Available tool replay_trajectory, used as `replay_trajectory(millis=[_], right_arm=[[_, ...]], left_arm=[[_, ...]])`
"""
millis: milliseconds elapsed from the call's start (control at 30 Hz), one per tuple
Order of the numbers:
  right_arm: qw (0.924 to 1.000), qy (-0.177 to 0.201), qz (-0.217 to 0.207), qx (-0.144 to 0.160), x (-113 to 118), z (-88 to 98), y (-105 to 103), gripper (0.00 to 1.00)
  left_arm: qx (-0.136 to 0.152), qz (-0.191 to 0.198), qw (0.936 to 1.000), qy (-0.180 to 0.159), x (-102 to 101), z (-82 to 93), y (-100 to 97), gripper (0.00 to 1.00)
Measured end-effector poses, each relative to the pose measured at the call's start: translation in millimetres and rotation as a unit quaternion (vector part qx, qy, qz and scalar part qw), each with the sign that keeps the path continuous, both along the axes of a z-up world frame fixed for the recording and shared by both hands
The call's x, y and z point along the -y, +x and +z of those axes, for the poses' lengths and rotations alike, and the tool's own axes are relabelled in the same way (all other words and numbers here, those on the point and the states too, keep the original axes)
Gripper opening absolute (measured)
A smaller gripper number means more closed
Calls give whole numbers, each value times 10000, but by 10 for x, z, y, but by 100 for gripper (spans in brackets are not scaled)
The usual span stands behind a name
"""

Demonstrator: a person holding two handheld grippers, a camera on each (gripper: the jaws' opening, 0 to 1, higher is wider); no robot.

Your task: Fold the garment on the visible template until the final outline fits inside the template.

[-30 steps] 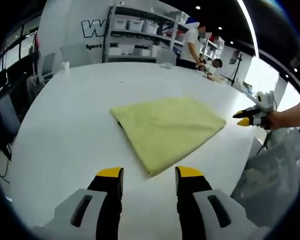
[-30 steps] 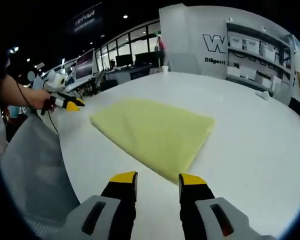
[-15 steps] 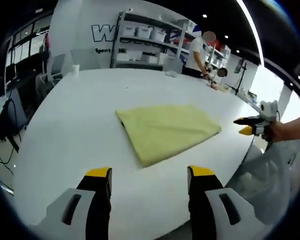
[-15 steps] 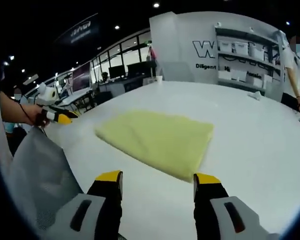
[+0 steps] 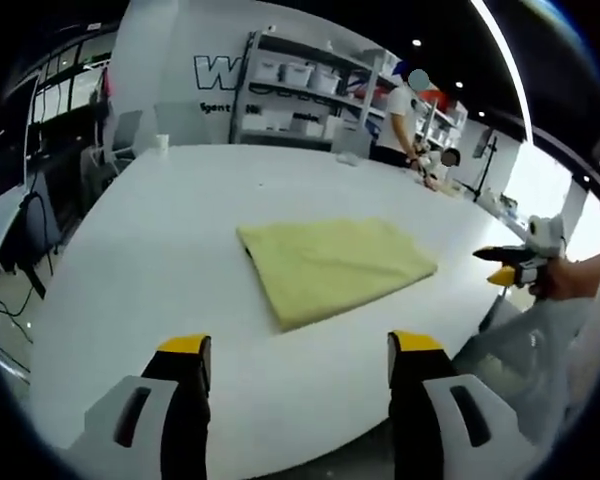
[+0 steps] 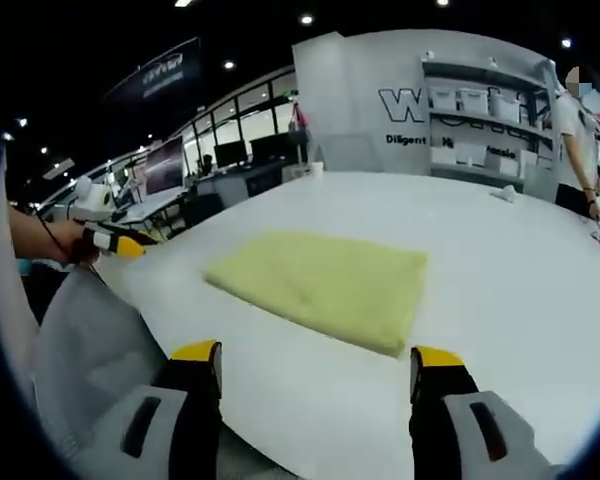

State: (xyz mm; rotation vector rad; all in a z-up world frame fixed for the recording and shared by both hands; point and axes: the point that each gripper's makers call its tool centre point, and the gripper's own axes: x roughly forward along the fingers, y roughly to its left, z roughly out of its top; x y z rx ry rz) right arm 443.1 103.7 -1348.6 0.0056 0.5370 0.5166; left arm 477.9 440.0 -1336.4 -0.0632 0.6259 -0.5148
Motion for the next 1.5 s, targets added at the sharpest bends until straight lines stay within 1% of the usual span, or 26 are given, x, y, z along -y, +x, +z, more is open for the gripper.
replay_trajectory(millis=[133, 333, 433, 533, 633, 700, 967, 1100, 1200, 1400, 1500], right_arm=[[10000, -3, -4, -46, -33, -11, -56, 81], [9999, 73, -12, -131, -83, -18, -109, 89], [9998, 98, 1, -159, -118, 1, -124, 92], [9998, 137, 19, -173, -142, 6, -128, 93], [9997, 123, 56, -204, -170, 0, -139, 95], [9997, 124, 66, -214, -170, 10, -144, 95], [9998, 97, 101, -162, -190, 55, -137, 96], [9998, 88, 106, -148, -196, 65, -137, 97], [9998, 99, 97, -155, -193, 62, -134, 97], [9998, 96, 94, -173, -196, 57, -126, 97], [9997, 99, 97, -179, -200, 58, -124, 96]], left_arm=[[-33, 126, 9999, -19, -34, 7, -9, 75], [-34, 178, 9998, -82, 8, 27, -32, 81], [17, 161, 9999, -36, 27, 47, -51, 82], [109, 163, 9998, 10, 27, 82, -52, 83], [58, 255, 9996, -67, -12, 69, -35, 84], [55, 319, 9994, -133, -24, 91, -31, 84], [47, 461, 9989, -120, -76, 124, -27, 85], [63, 588, 9981, -159, -158, 151, -29, 84], [30, 618, 9979, -178, -154, 141, -17, 84], [86, 648, 9977, -175, -155, 148, -14, 83], [102, 679, 9974, -233, -158, 162, -5, 82]])
